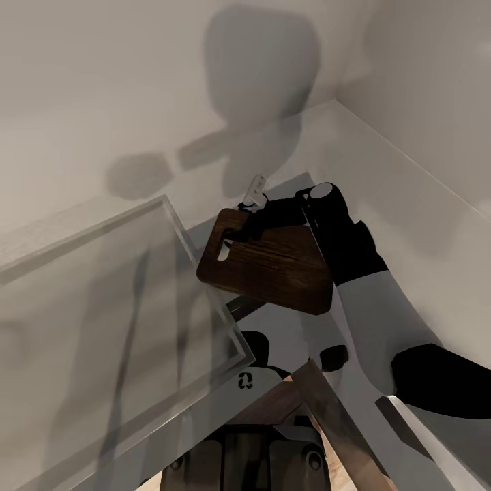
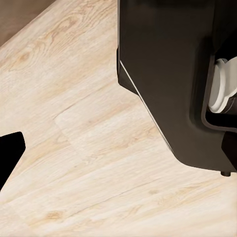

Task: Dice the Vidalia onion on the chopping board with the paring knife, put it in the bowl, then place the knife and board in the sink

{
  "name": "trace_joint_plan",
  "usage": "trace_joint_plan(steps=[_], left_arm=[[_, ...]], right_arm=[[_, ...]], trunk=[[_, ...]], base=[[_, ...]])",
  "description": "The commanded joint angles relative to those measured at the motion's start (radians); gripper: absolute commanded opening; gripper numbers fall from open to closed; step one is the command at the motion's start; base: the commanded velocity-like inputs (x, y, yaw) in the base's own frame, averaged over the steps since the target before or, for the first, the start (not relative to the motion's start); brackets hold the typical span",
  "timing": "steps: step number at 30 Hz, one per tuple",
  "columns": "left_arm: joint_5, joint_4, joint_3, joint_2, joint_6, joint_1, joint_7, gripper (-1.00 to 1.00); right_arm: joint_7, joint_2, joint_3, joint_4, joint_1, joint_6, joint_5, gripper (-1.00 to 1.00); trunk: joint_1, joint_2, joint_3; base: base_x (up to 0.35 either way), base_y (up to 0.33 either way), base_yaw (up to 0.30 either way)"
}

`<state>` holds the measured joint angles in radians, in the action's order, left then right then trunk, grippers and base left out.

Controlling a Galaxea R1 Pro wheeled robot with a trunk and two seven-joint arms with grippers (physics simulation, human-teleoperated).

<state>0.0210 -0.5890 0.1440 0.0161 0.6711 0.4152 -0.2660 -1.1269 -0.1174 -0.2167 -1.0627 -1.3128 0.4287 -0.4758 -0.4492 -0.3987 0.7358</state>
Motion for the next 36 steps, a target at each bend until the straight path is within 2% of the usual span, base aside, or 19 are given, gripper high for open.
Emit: trace_joint_plan(steps=[1, 6, 7, 12, 13, 31, 36], left_arm=[[0.002, -0.002, 0.005, -0.001, 0.001, 0.001, -0.007, 1.0], [0.002, -0.001, 0.005, -0.001, 0.001, 0.001, -0.007, 1.0], [0.002, -0.001, 0.005, -0.001, 0.001, 0.001, -0.007, 1.0], [0.002, -0.001, 0.005, -0.001, 0.001, 0.001, -0.007, 1.0], [0.002, 0.0, 0.005, -0.001, 0.001, 0.001, -0.007, 1.0], [0.002, 0.0, 0.005, 0.0, 0.001, 0.001, -0.007, 1.0], [0.002, 0.0, 0.005, 0.0, 0.001, 0.001, -0.007, 1.0]], right_arm=[[-0.005, 0.0, -0.001, 0.0, 0.0, 0.014, -0.01, 1.0], [-0.005, 0.001, -0.001, 0.0, 0.0, 0.014, -0.008, 1.0], [-0.005, 0.001, -0.001, 0.0, 0.0, 0.016, -0.071, 1.0], [-0.005, 0.002, -0.001, 0.0, 0.0, 0.016, -0.071, 1.0], [-0.005, 0.002, 0.0, 0.0, 0.0, 0.015, -0.071, -1.0], [-0.005, 0.002, 0.001, -0.007, 0.0, 0.02, -0.072, -1.0], [-0.006, 0.003, 0.0, -0.046, 0.0, 0.041, -0.072, -1.0]], trunk=[[-0.001, -0.001, 0.001], [-0.001, -0.001, 0.001], [-0.001, -0.001, 0.001], [-0.001, -0.001, 0.001], [-0.001, -0.001, 0.001], [-0.001, -0.001, 0.001], [-0.001, -0.001, -0.002]], base=[[0.0, 0.0, 0.0], [0.0, 0.0, 0.0], [0.0, 0.0, 0.0], [0.0, 0.0, 0.0], [0.0, 0.0, 0.0], [0.0, 0.0, 0.0], [0.0, 0.0, 0.0]])
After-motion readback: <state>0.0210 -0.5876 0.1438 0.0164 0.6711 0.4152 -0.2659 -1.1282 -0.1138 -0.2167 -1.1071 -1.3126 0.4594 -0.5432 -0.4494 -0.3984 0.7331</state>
